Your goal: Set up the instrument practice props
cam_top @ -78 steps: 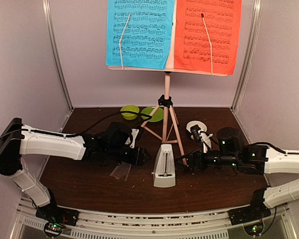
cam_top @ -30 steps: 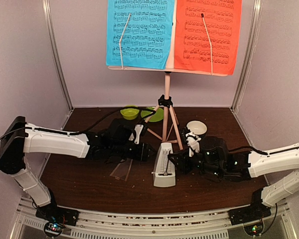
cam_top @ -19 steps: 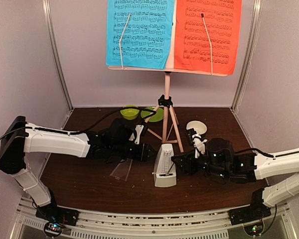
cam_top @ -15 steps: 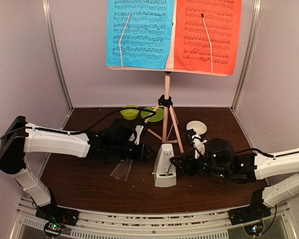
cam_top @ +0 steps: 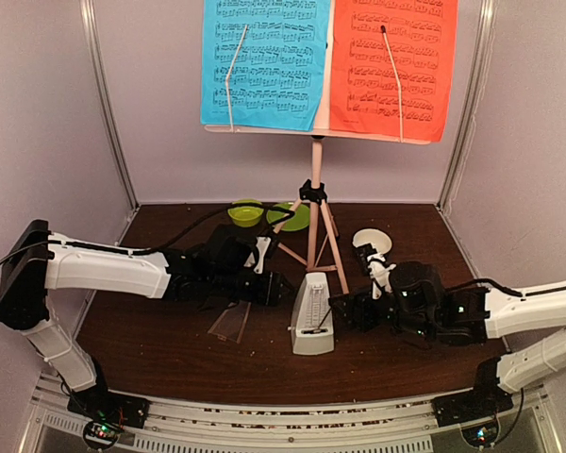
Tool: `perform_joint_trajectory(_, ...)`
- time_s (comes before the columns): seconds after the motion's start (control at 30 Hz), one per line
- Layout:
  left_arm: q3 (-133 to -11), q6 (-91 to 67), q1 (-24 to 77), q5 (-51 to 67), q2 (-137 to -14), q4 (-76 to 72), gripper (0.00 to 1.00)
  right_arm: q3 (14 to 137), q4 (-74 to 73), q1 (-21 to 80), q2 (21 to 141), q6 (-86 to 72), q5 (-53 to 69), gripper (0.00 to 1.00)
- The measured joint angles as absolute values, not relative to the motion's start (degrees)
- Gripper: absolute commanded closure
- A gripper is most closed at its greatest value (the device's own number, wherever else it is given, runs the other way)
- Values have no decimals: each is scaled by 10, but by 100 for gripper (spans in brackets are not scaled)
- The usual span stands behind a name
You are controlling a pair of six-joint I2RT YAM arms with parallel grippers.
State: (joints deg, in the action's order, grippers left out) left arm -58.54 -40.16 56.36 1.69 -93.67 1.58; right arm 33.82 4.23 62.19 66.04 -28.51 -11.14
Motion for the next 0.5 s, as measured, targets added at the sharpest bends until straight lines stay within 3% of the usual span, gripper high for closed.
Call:
perform_joint_trajectory(0.37,-578,-402,556,8,-924,17,55,260,-20,561,559,-300,-135,29)
perform_joint_trajectory(0.5,-557,-403,542,5,-902,18,55,241,-57,534,515,-303,-134,23)
